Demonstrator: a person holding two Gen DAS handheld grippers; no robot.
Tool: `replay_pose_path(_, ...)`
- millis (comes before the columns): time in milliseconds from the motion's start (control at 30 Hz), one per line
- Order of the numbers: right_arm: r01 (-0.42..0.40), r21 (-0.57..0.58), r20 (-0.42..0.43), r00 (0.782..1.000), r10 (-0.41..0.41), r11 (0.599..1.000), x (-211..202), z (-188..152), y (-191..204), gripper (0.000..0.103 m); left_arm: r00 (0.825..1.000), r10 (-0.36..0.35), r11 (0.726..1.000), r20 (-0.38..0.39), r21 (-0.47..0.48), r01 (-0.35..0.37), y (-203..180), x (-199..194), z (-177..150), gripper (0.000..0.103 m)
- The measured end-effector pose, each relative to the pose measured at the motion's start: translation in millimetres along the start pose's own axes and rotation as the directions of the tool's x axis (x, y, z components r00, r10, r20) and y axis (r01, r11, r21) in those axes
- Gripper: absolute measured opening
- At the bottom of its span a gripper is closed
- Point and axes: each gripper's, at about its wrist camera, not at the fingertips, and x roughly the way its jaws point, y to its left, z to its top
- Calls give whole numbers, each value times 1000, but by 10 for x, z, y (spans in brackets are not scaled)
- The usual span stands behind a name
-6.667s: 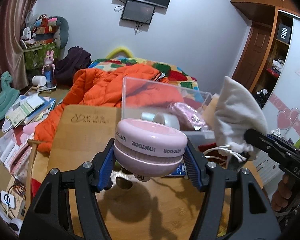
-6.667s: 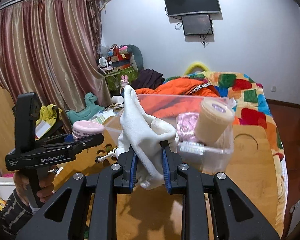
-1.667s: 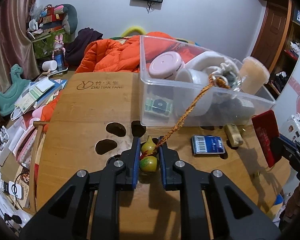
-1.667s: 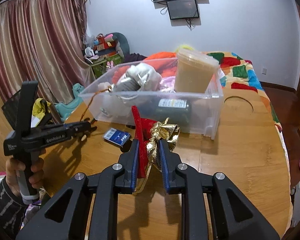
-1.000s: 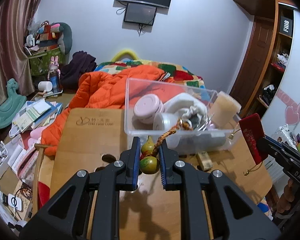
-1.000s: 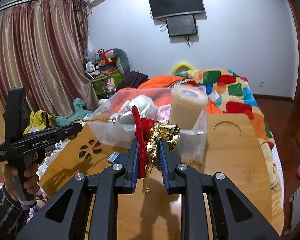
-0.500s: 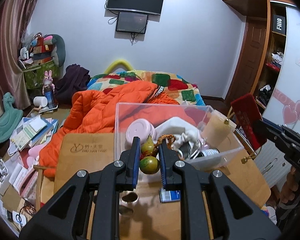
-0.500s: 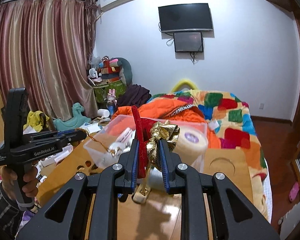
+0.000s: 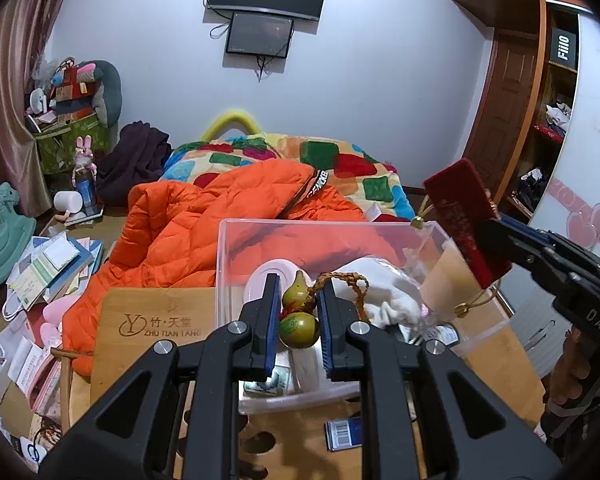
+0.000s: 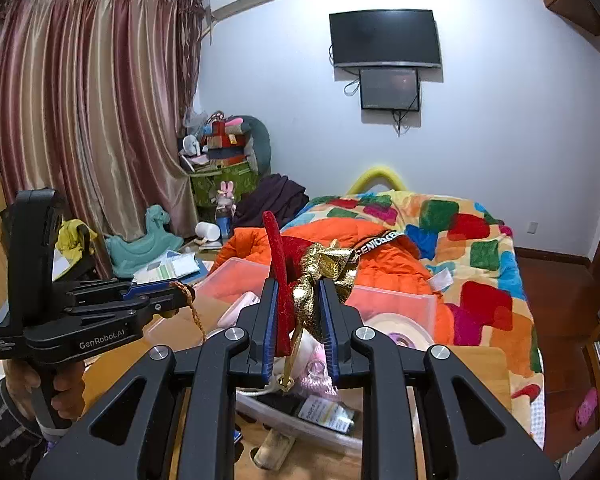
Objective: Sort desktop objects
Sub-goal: 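Lift the bead string and red pouch and carry both over the bin, then lower the bead string and red pouch into the bin and open both tools, then withdraw both open tools from the bin toward the remaining table items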
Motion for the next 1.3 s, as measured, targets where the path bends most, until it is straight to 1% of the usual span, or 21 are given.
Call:
replay_pose_path(67, -1, -3, -20, 1000, 1, 1000, 100, -26, 1, 18, 1000, -10, 1000, -17, 1, 10, 20, 60, -6, 17)
replay_pose_path(133, 17, -14, -31, 999, -17, 1000, 185, -64, 7, 18, 999, -13, 1000, -30, 11, 14, 14, 111, -12, 17)
replay_pose_path(267, 8, -20, -60, 998, -10, 1000, 319, -118, -4, 18, 999, -17, 1000, -48, 20, 18, -3, 178, -30, 17)
replay_pose_path(333, 18, -20, -73, 997, -19, 1000, 380, -139, -17, 18, 998, -20, 1000, -52, 22, 22, -10, 193, -33, 17)
replay_pose_path(400, 28, -30, -78, 997, -30, 999, 414, -151, -11, 21, 999, -18, 999, -50, 26, 20, -21, 191, -36, 17)
replay_pose_path(667, 78, -80, -82, 993, -85, 994, 443, -169, 50, 24, 998, -26, 999, -61, 29, 28, -34, 162, -43, 17)
replay_pose_path(700, 84, -86, -79, 993, -91, 993, 428, -172, 68, 26, 997, -27, 999, -66, 34, 29, -43, 149, -52, 20)
replay_pose_path(733, 90, -93, -77, 992, -97, 992, 406, -179, 91, 28, 998, -22, 999, -66, 37, 24, -47, 132, -62, 27)
replay_pose_path(767, 93, -95, -76, 992, -101, 991, 392, -184, 101, 31, 998, -17, 999, -65, 42, 20, -53, 107, -75, 30)
replay_pose_path(800, 97, -98, -76, 992, -104, 990, 372, -192, 112, 35, 998, -11, 999, -63, 49, 15, -65, 76, -88, 36)
replay_pose_path(867, 106, -103, -72, 991, -114, 989, 321, -203, 134, 38, 998, -4, 998, -57, 62, 7, -78, 20, -108, 39)
replay_pose_path(900, 106, -105, -69, 991, -114, 989, 296, -209, 145, 39, 998, 0, 998, -55, 69, 3, -89, -12, -118, 41)
replay_pose_path(933, 104, -106, -67, 991, -112, 989, 266, -205, 158, 40, 999, 6, 997, -53, 75, -2, -98, -49, -130, 48)
replay_pose_path(967, 105, -105, -64, 992, -112, 989, 235, -207, 167, 40, 999, 10, 997, -54, 77, -6, -100, -67, -138, 51)
replay_pose_path(1000, 105, -104, -62, 992, -112, 989, 215, -206, 180, 40, 999, 18, 997, -51, 77, -14, -98, -93, -151, 57)
replay_pose_path(1167, 107, -96, -37, 993, -111, 990, 8, -216, 253, 41, 999, 26, 997, -48, 71, -22, -84, -221, -221, 58)
replay_pose_path(1233, 107, -94, -33, 993, -111, 990, -58, -226, 276, 41, 999, 28, 997, -42, 68, -26, -77, -284, -249, 61)
replay_pose_path(1300, 109, -88, -28, 993, -112, 990, -144, -254, 300, 46, 999, 33, 997, -32, 70, -30, -82, -350, -285, 65)
